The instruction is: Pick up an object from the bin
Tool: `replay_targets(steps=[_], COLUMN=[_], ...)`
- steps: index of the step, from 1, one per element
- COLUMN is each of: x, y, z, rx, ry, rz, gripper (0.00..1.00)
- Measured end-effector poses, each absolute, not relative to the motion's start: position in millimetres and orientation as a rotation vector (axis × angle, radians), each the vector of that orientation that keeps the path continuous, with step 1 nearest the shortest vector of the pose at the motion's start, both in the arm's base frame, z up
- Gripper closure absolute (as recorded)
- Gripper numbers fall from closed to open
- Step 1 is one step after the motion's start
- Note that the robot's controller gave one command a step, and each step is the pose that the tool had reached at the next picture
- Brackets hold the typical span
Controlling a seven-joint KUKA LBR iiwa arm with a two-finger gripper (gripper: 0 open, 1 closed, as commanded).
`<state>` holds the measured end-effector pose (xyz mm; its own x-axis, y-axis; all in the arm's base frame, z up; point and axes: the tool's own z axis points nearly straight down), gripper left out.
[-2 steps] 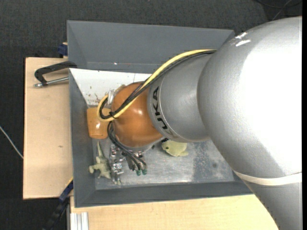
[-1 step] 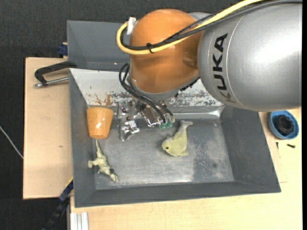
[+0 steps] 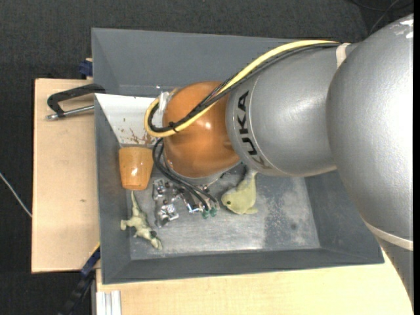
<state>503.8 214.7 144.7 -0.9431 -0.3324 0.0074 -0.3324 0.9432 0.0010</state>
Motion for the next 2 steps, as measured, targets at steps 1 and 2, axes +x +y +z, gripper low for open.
replay_targets(steps=[1, 2], x=[506.0, 500.5], y=[215.4, 234.8], z=[149.4, 78.1], rx=[0.528, 0.936], ry=[-3.098, -3.019], rz=[-0.003, -0.003], gripper=[0.00, 0.00])
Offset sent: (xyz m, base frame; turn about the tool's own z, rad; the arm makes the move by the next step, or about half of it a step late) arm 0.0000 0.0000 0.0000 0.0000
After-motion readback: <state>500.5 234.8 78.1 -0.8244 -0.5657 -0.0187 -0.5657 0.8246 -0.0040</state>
